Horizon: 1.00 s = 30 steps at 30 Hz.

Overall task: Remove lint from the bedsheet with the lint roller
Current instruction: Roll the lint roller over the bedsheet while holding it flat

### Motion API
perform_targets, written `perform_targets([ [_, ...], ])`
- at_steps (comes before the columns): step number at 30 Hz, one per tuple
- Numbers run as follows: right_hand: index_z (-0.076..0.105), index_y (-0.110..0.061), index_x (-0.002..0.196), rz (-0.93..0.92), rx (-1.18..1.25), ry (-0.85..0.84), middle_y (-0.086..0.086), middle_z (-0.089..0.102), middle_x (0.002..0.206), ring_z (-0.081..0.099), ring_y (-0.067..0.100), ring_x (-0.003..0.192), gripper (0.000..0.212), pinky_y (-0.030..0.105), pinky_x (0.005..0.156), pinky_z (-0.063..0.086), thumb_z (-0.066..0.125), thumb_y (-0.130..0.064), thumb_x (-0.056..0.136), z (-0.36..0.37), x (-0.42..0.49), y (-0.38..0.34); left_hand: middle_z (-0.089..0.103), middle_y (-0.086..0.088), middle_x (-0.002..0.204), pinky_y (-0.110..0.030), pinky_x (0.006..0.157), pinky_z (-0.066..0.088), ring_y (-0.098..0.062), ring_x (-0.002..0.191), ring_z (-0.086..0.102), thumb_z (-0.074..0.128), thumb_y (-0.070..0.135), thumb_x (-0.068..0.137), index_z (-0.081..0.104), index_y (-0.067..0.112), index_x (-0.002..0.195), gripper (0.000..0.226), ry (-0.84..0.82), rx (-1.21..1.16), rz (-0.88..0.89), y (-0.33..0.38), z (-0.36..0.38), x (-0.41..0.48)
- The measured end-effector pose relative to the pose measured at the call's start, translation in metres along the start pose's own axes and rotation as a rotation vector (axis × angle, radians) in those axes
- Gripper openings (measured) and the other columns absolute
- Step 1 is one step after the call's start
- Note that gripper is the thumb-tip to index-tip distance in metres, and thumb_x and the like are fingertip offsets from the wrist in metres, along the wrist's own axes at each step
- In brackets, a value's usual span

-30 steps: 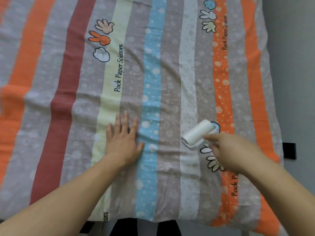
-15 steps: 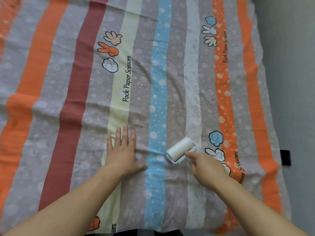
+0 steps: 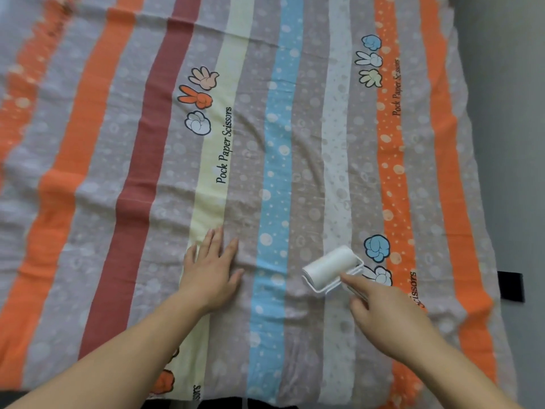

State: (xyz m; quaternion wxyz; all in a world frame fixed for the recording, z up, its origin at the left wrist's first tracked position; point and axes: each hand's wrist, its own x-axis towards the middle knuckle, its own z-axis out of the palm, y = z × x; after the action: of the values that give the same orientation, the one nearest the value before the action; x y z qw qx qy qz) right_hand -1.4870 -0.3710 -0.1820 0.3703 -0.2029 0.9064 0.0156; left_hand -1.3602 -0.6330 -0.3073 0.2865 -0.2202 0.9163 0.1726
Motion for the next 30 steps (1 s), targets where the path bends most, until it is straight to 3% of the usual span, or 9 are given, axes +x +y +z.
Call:
perform_targets([
  [2,0.038,-0.049,0.141,-0.066,0.132,0.060,-0.011,0.060,0.083,0.053,0.010,0.070,0.050,0.031,0.057,0.043,0.039,-0.029,0.095,-0.007,0.019,-0.028,-0.031,-0.009,0.164,-0.049,0.124,-0.001,-0.027,0.152,-0.026,0.044,0.062,0.096,-0.008,0.028,0.162,0.090,-0.004,0.043,-0.053,-0.008,-0.005,0.000],
  [6,0.035,-0.042,0.146,-0.190,0.226,0.110,0.003,0.063,0.122,0.059,0.027,0.103,0.048,0.038,0.083,0.049,0.036,-0.029,0.099,0.007,0.090,-0.096,-0.035,-0.010,0.162,-0.052,0.123,-0.007,-0.034,0.149,-0.032,0.058,0.081,0.077,-0.017,0.030,0.159,0.122,-0.011,0.037,-0.162,-0.029,-0.009,0.006],
  [9,0.031,-0.039,0.148,-0.209,0.201,0.101,0.010,0.059,0.129,0.056,0.034,0.110,0.052,0.039,0.085,0.047,0.037,-0.026,0.098,0.030,0.128,-0.131,-0.040,-0.011,0.159,-0.052,0.123,-0.011,-0.035,0.146,-0.036,0.062,0.082,0.072,-0.020,0.030,0.158,0.130,-0.027,0.021,-0.153,-0.033,-0.003,0.010],
  [16,0.026,-0.046,0.147,-0.109,-0.019,0.019,0.009,0.062,0.114,0.060,0.031,0.096,0.053,0.037,0.071,0.044,0.036,-0.028,0.098,0.072,0.077,-0.066,-0.045,-0.017,0.154,-0.060,0.119,-0.016,-0.039,0.142,-0.042,0.066,0.082,0.070,-0.026,0.032,0.155,0.136,-0.050,0.006,-0.143,-0.023,0.004,0.010],
  [26,0.033,-0.052,0.142,0.013,-0.158,-0.098,-0.013,0.063,0.120,0.061,0.012,0.103,0.050,0.030,0.071,0.051,0.035,-0.034,0.096,0.052,-0.006,-0.011,-0.048,-0.016,0.152,-0.061,0.117,-0.019,-0.039,0.141,-0.043,0.063,0.077,0.077,-0.027,0.035,0.154,0.126,-0.109,-0.026,-0.040,-0.015,0.006,-0.001],
  [30,0.037,-0.055,0.138,0.008,-0.118,-0.051,-0.013,0.062,0.088,0.056,0.007,0.073,0.048,0.027,0.052,0.041,0.036,-0.033,0.095,0.013,-0.010,-0.047,-0.027,-0.009,0.165,-0.050,0.124,-0.011,-0.027,0.151,-0.028,0.049,0.067,0.092,0.002,0.033,0.162,0.091,0.048,-0.092,0.012,-0.034,0.003,-0.005],
])
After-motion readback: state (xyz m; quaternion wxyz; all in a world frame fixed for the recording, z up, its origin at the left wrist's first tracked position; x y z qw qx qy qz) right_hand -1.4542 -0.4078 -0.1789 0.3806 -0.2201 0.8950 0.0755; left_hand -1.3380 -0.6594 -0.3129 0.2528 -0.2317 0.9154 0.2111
